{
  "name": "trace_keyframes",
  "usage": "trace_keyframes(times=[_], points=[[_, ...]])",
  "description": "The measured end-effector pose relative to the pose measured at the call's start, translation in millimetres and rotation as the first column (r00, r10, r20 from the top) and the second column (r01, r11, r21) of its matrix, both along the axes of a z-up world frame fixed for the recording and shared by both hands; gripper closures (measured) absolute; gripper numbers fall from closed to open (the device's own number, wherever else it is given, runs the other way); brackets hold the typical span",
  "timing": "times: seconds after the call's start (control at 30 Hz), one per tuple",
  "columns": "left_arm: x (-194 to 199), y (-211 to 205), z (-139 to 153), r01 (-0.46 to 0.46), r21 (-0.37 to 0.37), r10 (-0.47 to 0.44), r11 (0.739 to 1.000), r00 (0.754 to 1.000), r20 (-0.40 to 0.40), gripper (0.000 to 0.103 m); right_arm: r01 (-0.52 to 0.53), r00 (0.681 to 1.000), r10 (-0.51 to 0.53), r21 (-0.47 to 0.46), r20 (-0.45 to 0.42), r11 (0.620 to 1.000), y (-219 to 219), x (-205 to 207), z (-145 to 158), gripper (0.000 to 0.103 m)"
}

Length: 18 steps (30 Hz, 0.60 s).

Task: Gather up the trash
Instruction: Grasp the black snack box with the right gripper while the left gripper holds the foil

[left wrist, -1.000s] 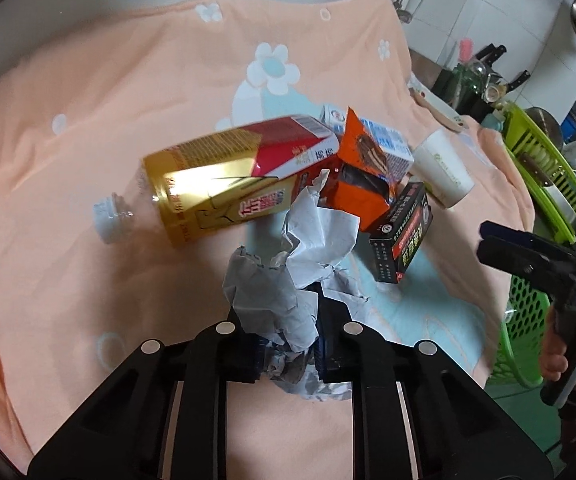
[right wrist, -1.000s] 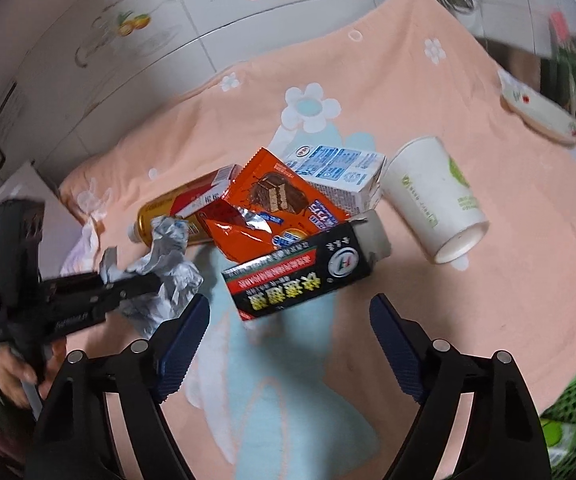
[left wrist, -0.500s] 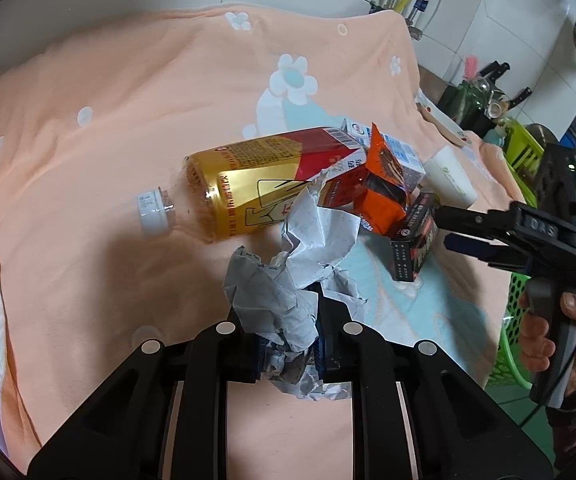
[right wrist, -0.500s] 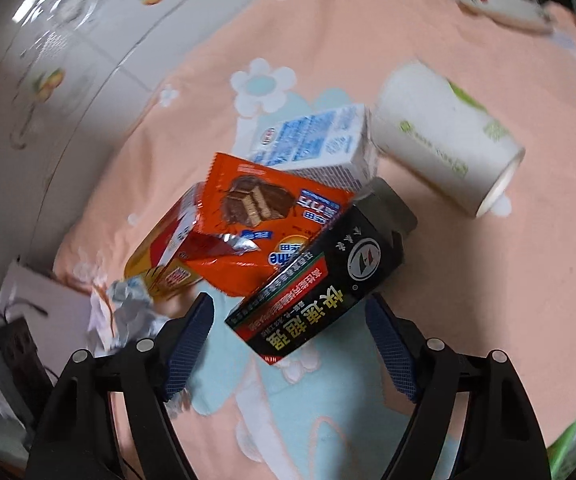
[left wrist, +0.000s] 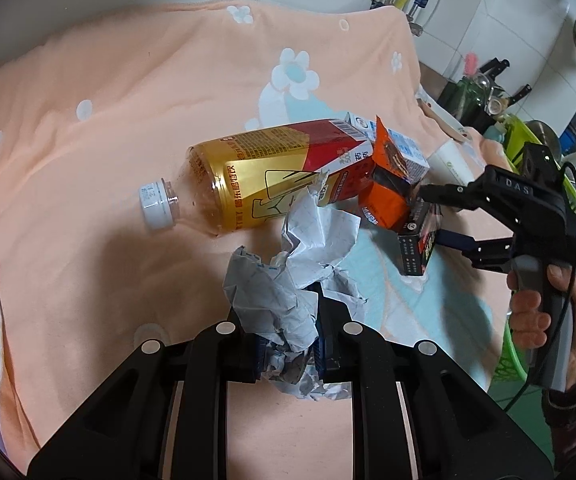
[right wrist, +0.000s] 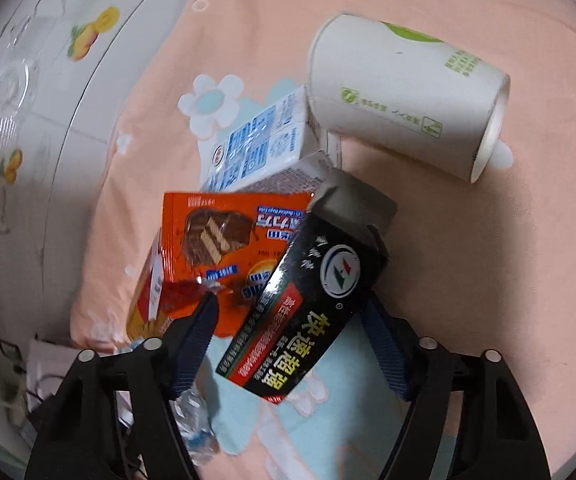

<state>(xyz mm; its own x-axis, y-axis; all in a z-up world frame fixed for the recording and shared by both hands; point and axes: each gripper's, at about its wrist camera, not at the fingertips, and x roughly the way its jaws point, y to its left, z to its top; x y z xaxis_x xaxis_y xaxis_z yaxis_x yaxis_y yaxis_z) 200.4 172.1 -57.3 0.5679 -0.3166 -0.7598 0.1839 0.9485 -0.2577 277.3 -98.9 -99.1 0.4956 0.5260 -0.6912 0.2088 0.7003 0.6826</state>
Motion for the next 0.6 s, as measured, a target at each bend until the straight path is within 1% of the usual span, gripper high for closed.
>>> trace_keyframes(times=[0.03, 0.07, 0.1, 0.13, 0.2, 0.43, 0.6], points=[[0.3, -0.1, 0.1, 0.000, 0.000, 0.000, 1.000, 1.000, 0.000, 0.086, 0.004, 1.000, -0.004, 0.014, -0.001, 1.000, -1.6, 1.3, -1.1, 0.038], [0.2, -0.2, 0.3, -0.001, -0.001, 0.001, 1.000, 1.000, 0.000, 0.086, 0.001, 1.000, -0.001, 0.023, -0.003, 1.000, -2.8, 1.8, -2.3, 0.047], [0.2, -0.1, 0.5, -0.002, -0.001, 0.002, 1.000, 1.000, 0.001, 0.086, -0.001, 1.000, 0.002, 0.037, -0.009, 0.999, -4.3, 2.2, -4.3, 0.053], [0.1, -0.1, 0.9, -0.003, -0.003, 0.003, 1.000, 1.000, 0.001, 0.086, 0.007, 1.000, -0.007, 0.045, -0.014, 0.999, -6.1, 1.8, -6.1, 0.055], [-0.3, 0.8, 1.3, -0.005, -0.003, 0.005, 1.000, 1.000, 0.003, 0.086, -0.001, 1.000, 0.002, 0.048, -0.006, 0.999, -8.3, 0.2, -6.6, 0.055], [-0.9, 0.9, 1.3, -0.006, 0.000, 0.006, 1.000, 1.000, 0.002, 0.086, -0.039, 0.999, 0.039, 0.000, 0.000, 0.999, 0.8, 7.9, -3.1, 0.054], [-1.5, 3.3, 3.5, -0.014, -0.016, 0.014, 1.000, 1.000, 0.003, 0.086, -0.062, 0.998, 0.062, 0.010, 0.019, 0.998, -3.3, 1.7, -3.1, 0.056]])
